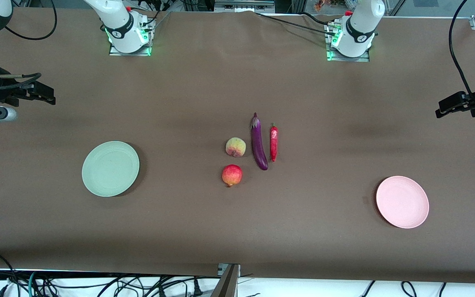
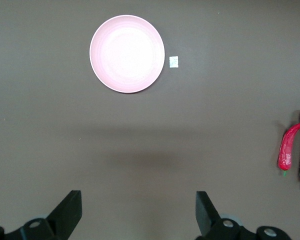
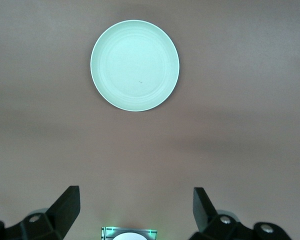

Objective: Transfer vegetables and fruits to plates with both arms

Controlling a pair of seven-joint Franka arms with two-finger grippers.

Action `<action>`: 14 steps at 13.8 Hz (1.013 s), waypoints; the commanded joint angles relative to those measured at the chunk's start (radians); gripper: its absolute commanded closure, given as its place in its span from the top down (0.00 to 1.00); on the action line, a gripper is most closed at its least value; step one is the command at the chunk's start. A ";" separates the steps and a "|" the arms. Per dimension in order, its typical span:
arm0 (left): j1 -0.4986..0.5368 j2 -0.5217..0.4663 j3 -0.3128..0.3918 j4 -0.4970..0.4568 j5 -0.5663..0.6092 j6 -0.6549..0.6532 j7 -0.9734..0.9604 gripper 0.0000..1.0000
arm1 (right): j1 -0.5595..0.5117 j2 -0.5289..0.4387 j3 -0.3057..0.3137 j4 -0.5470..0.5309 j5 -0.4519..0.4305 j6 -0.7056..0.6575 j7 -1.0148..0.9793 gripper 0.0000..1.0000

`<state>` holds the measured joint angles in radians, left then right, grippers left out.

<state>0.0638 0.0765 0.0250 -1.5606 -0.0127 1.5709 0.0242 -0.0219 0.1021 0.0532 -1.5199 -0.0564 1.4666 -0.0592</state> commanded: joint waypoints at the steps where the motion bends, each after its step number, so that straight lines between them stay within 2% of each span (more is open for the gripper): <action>1: 0.001 0.011 -0.007 0.014 0.020 0.020 0.064 1.00 | -0.007 0.013 0.005 0.029 0.006 -0.009 -0.019 1.00; 14: 0.019 0.011 0.001 0.025 0.005 0.015 0.062 1.00 | -0.007 0.013 0.005 0.029 0.007 -0.009 -0.017 1.00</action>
<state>0.0699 0.0777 0.0262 -1.5605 -0.0126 1.5898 0.0656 -0.0219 0.1057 0.0532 -1.5181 -0.0564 1.4666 -0.0593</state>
